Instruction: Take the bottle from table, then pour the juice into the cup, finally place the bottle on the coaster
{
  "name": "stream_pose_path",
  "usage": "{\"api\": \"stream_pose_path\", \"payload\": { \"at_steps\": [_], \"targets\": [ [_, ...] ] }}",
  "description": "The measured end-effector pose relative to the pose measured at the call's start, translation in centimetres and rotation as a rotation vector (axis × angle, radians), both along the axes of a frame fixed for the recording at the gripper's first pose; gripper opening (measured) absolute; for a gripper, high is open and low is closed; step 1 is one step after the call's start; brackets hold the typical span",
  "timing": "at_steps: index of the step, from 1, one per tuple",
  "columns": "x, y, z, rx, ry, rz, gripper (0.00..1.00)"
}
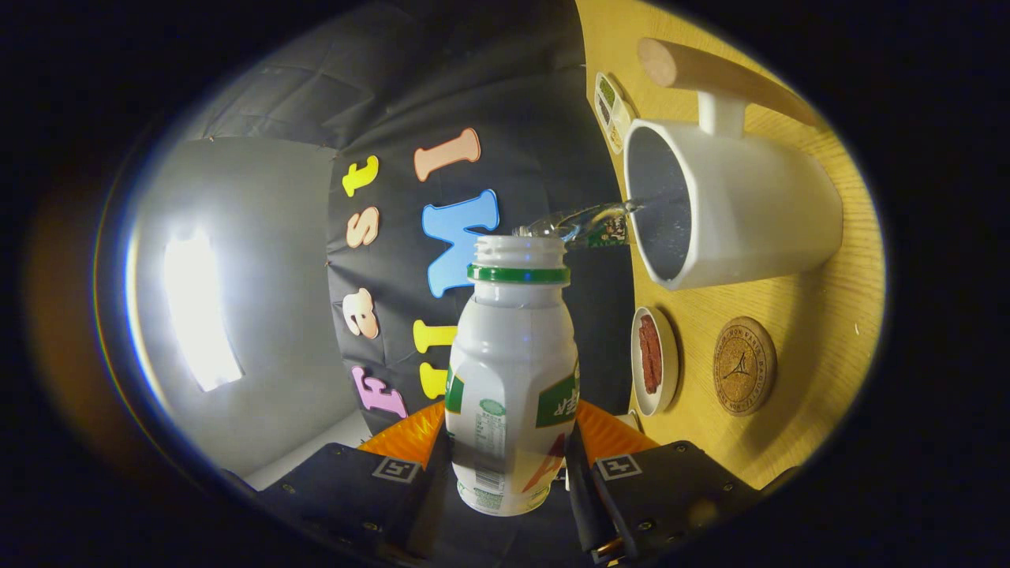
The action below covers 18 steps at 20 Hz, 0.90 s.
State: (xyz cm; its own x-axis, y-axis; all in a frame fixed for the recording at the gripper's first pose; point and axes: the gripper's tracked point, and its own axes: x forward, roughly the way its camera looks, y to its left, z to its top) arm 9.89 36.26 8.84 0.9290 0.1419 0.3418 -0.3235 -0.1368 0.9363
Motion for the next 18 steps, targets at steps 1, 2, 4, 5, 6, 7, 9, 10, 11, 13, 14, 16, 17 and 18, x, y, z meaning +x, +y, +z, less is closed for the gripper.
{"api": "stream_pose_path", "payload": {
  "at_steps": [1, 2, 4, 5, 6, 7, 9, 10, 11, 13, 14, 16, 17, 18],
  "targets": [
    [0.0, -0.07, 0.09, 0.0, -0.001, -0.001, 0.66],
    [-0.01, -0.02, 0.15, 0.0, -0.002, -0.002, 0.66],
    [0.05, -0.11, -0.02, 0.004, -0.001, -0.003, 0.66],
    [0.15, -0.13, -0.04, 0.007, -0.002, -0.003, 0.66],
    [0.21, -0.18, -0.15, 0.009, 0.001, -0.003, 0.66],
    [0.26, -0.27, -0.12, 0.011, -0.001, -0.005, 0.66],
    [0.18, -0.25, 0.22, 0.012, -0.007, -0.007, 0.66],
    [0.23, -0.16, 0.2, 0.011, -0.006, -0.008, 0.66],
    [0.32, -0.22, 0.18, 0.02, -0.002, -0.006, 0.66],
    [0.24, -0.41, 0.43, 0.05, -0.004, 0.001, 0.66],
    [0.37, -0.32, 0.44, 0.052, -0.005, 0.0, 0.66],
    [0.47, -0.43, 0.41, 0.047, -0.005, -0.006, 0.66],
    [0.46, -0.47, 0.39, 0.052, -0.005, -0.006, 0.66],
    [0.5, -0.44, 0.51, 0.058, -0.007, -0.005, 0.66]
  ]
}}
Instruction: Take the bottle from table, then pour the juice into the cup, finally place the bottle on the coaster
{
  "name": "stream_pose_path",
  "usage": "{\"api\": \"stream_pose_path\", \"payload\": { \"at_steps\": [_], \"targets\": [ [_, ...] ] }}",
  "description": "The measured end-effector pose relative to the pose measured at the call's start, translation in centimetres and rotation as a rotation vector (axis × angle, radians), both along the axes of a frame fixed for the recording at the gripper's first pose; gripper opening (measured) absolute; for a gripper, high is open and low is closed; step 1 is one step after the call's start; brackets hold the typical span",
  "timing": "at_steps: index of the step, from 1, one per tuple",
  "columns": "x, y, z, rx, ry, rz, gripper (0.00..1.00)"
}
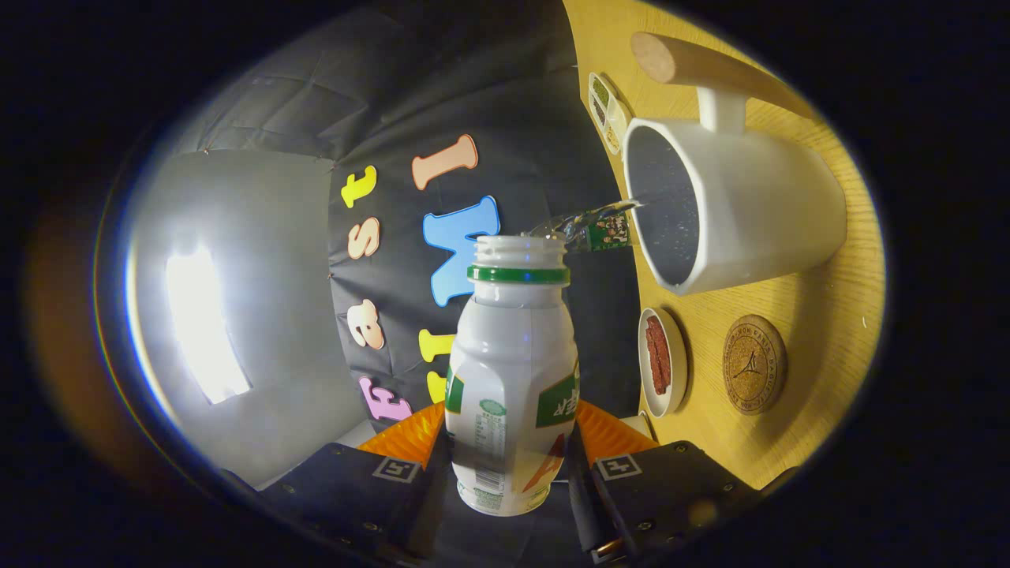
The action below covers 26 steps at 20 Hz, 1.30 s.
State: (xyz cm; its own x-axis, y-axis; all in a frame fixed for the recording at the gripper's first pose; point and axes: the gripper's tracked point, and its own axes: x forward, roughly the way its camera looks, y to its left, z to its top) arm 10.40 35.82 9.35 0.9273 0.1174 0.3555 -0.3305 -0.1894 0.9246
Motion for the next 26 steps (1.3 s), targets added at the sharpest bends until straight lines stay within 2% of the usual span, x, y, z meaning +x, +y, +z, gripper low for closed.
{"api": "stream_pose_path", "payload": {
  "at_steps": [26],
  "targets": [
    [-0.2, -0.5, 1.7, 0.096, -0.012, -0.007, 0.66]
  ]
}}
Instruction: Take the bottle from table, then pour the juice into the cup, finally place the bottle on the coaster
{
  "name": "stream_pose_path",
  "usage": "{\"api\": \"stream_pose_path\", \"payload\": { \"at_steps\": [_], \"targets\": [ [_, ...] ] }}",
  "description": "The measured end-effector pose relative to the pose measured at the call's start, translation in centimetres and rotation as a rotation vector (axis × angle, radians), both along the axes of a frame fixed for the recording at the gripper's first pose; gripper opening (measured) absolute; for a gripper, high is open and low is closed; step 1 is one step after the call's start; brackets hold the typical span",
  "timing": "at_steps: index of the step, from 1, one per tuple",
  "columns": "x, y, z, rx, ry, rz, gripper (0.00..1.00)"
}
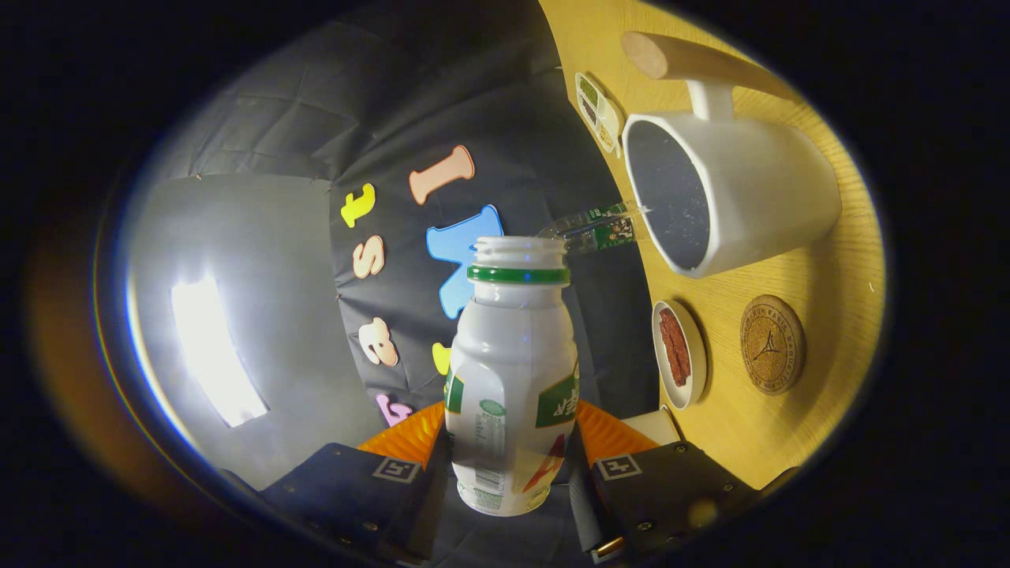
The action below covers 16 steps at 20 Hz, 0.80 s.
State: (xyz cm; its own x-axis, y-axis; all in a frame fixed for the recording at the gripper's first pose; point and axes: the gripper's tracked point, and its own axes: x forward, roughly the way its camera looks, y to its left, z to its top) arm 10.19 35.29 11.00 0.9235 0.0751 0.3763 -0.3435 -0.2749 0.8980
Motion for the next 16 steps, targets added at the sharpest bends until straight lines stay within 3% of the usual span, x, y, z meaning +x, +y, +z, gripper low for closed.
{"api": "stream_pose_path", "payload": {
  "at_steps": [16],
  "targets": [
    [0.2, -1.3, 0.0, 0.082, 0.021, -0.01, 0.66]
  ]
}}
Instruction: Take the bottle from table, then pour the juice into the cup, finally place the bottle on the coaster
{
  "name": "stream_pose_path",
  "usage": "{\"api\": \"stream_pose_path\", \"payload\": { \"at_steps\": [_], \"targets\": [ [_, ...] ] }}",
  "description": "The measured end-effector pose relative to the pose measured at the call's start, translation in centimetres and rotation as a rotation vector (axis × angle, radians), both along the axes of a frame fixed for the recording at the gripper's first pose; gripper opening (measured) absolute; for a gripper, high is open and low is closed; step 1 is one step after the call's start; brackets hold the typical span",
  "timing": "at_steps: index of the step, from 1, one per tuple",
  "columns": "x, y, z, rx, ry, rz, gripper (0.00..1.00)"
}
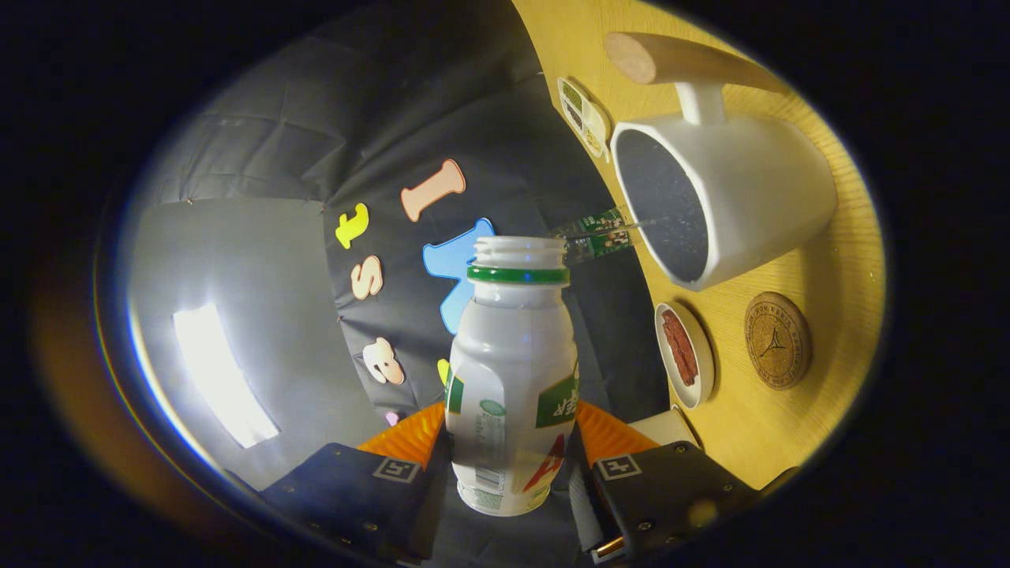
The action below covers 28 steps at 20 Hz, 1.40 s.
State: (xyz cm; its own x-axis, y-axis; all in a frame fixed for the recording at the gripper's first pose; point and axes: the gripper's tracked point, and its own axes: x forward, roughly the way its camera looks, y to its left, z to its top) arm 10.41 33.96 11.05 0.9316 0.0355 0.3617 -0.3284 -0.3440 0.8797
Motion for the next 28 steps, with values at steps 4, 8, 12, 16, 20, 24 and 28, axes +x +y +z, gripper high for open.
{"api": "stream_pose_path", "payload": {
  "at_steps": [4, 8, 12, 16, 20, 24, 28],
  "targets": [
    [0.1, 0.1, 0.1, 0.008, 0.004, 0.004, 0.66],
    [0.0, 0.0, 0.4, 0.025, 0.003, 0.008, 0.66],
    [0.1, 0.0, 0.5, 0.023, 0.001, 0.004, 0.66],
    [0.5, 0.0, 1.2, 0.01, -0.001, 0.002, 0.66],
    [0.6, 0.0, 1.1, -0.032, 0.011, -0.007, 0.66],
    [1.0, 0.3, 0.6, -0.132, 0.041, -0.014, 0.66],
    [1.5, 1.1, -1.0, -0.316, 0.1, -0.019, 0.66]
  ]
}}
